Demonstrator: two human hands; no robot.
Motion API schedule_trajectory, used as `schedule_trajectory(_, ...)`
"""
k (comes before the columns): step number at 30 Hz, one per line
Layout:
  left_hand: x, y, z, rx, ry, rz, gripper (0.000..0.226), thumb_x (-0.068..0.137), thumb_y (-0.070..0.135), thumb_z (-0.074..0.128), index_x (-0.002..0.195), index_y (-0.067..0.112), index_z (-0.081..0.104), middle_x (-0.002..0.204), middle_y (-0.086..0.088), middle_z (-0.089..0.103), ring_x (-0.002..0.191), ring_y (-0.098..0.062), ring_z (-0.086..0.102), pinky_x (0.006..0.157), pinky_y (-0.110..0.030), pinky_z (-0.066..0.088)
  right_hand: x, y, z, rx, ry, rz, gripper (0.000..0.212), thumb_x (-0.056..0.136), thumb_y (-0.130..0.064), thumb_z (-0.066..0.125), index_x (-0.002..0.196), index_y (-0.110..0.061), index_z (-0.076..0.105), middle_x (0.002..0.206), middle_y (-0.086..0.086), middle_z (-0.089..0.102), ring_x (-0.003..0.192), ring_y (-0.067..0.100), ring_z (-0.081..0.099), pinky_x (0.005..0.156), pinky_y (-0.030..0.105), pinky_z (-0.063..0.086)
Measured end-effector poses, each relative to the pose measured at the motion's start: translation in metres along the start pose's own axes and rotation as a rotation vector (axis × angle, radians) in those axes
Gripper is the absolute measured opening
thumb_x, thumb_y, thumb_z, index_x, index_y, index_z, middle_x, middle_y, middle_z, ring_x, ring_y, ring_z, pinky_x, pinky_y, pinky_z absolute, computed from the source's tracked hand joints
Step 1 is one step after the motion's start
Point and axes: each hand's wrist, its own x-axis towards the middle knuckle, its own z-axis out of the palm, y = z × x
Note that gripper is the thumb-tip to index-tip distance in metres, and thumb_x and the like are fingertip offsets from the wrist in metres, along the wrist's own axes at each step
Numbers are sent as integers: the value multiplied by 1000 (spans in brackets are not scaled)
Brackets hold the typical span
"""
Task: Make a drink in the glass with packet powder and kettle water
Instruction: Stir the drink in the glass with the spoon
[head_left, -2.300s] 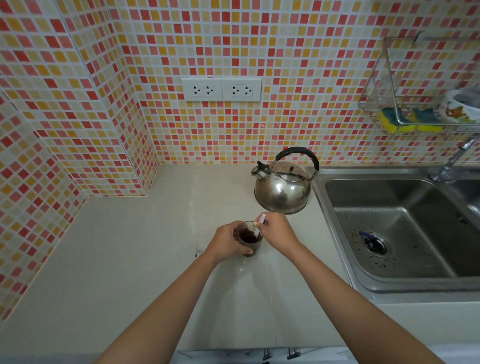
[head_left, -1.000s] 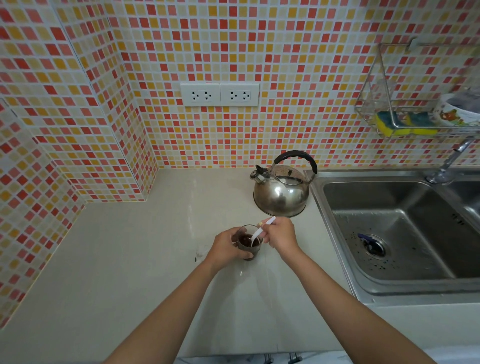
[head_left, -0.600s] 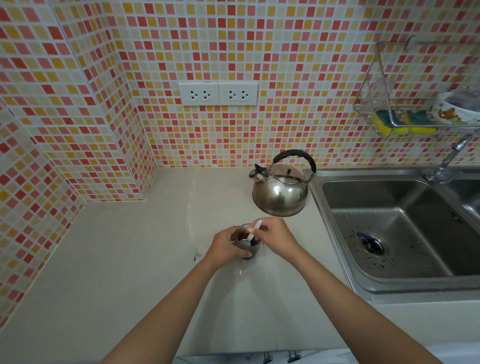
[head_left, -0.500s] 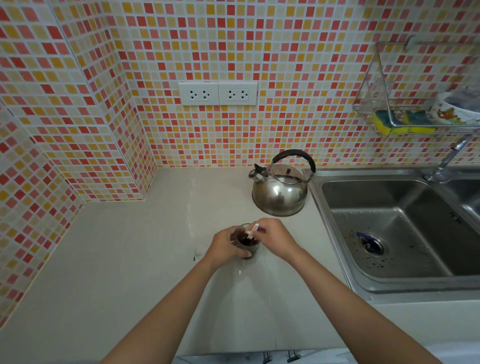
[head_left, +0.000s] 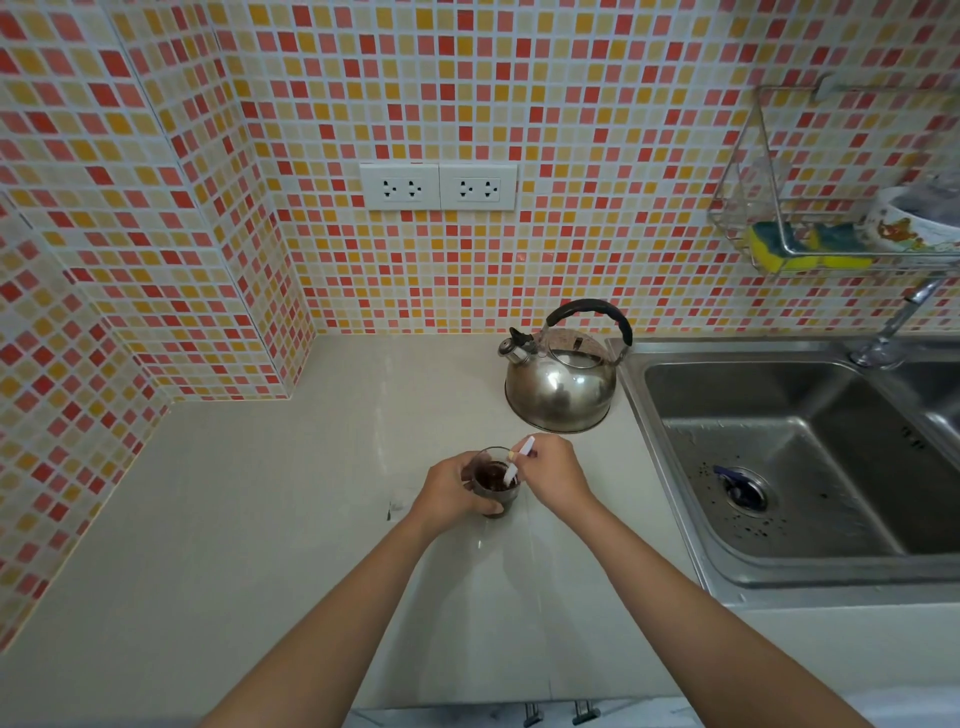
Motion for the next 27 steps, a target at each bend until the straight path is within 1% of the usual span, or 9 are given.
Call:
schedule_trajectory(2,0,1,0,7,0,5,57,49,5,86,103,19,72,98,2,75,93,-17,68,78,-22,53,-2,-6,5,7,-40,-41,25,89,-10,55,67,-7,69,58,-3,61,65,14,57,66,26,43)
schedule_trajectory(5,-1,2,0,8,-2,-1,63,48,6,87,107,22,72,98,3,75,94,-16,69,77,-21,53,0,-9,6,13,-48,-79,20,90,-12,55,84,-5,73,69,5,65,70,16,58,66,26,45)
schedule_trajectory(9,-1,2,0,11,10,-15,66,40,18,85,105,21,72,102,1,74,100,-21,68,87,-34,57,5,-1,1,-47,-8,-25,20,90,-13,55,82,-4,70,76,10,66,75,25,61,66,26,42)
schedule_trajectory(11,-1,2,0,18,12,-14,60,43,14,85,101,21,72,99,1,74,98,-21,69,85,-33,57,3,-2,3,-41,-21,-24,24,90,-11,52,79,2,70,76,16,67,77,30,62,67,29,42)
schedule_trajectory(15,-1,2,0,10,-5,-10,59,50,5,86,105,21,72,98,2,75,94,-17,69,75,-22,53,1,-8,7,-7,-41,-74,20,89,-13,56,85,-4,73,77,10,69,72,20,60,70,29,48)
schedule_trajectory(19,0,2,1,8,7,-28,59,49,3,87,104,18,72,101,1,74,97,-18,68,79,-23,52,2,0,3,-39,17,13,32,88,-10,49,65,-5,71,60,1,63,57,12,53,56,25,40)
schedule_trajectory(21,1,2,1,15,5,-32,59,49,4,87,105,18,71,101,1,74,97,-19,68,79,-24,53,0,-2,4,-8,11,44,37,90,-9,48,60,-7,70,57,2,62,54,13,52,56,26,43)
schedule_trajectory(24,1,3,1,17,-2,-44,63,50,5,87,109,18,71,103,0,74,97,-18,68,78,-24,53,-1,-8,7,80,7,44,25,92,-11,53,74,-7,69,63,7,64,56,17,56,64,29,50)
schedule_trajectory(27,1,3,1,27,5,-55,71,45,12,87,113,16,69,106,-1,73,100,-19,67,79,-23,51,1,-6,5,54,47,41,31,93,-10,48,80,3,72,72,13,69,62,16,55,67,32,47)
